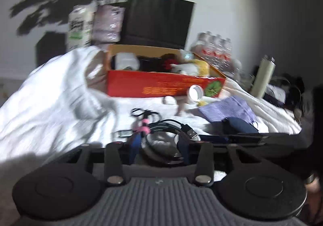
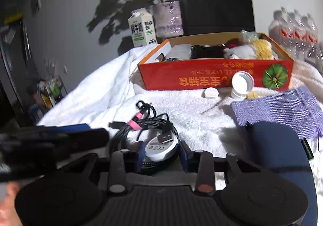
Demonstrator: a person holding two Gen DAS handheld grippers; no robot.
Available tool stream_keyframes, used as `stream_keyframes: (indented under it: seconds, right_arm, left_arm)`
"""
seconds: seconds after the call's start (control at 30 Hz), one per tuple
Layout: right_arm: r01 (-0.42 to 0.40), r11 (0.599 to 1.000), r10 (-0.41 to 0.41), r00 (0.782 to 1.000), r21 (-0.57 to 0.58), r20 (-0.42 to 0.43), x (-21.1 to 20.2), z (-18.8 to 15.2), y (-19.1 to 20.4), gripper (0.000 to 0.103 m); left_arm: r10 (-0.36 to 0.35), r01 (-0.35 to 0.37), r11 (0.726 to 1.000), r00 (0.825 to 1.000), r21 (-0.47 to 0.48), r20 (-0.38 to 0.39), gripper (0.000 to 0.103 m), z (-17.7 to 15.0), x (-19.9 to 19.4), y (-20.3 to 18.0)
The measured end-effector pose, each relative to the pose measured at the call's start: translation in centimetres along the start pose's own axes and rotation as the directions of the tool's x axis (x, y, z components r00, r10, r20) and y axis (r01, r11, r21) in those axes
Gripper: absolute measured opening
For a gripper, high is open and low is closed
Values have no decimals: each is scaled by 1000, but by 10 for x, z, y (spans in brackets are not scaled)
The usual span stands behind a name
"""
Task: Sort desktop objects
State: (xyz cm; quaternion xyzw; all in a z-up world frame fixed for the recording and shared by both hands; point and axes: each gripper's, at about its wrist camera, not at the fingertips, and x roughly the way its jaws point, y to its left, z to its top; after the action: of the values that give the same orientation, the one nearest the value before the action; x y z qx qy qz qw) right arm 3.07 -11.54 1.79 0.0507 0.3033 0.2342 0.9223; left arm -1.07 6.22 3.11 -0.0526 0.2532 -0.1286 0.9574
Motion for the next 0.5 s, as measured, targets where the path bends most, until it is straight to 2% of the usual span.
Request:
stream_keyframes:
  seconds: [0.07,0.1,0.17,0.2,0.27,0.3,0.37,0.5]
  right_arm:
    - [17,999,-18,1000,31,26,-12,0,-9,34]
    - [-1,998,-1,999,64,38,-18,1,-17,14]
    - [-45,987,39,998,157,39,-28,3,-33,14]
    - [-20,989,13,999,148,50,-32,3,-36,14]
    - [49,994,-52,998,93,37,-37,2,-35,14]
    - [50,995,-52,998,82,27,-38,1,-35,14]
    - [32,996,-35,999,78,30,-43,-5,-34,8]
    - [53,998,-53,998,44,17,-45,-12,-27,7]
  left_arm:
    - [-19,20,998,1000,57,-15,39,1,9,-8]
    - [-17,19,996,1000,87,-21,39,0,13,-12]
    - [-30,35,983,999,183,-26,39,-1,17,-25]
    - [-38,47,970,998,238,-43,42,-2,21,-32]
    - [20,1,956,997,293,-71,42,-3,35,-40]
    - [54,-27,954,995,298,-82,42,-4,42,-40]
    - [73,-39,963,990,268,-120,39,-3,54,-34]
    - [11,21,977,988,212,-151,22,-3,61,-25]
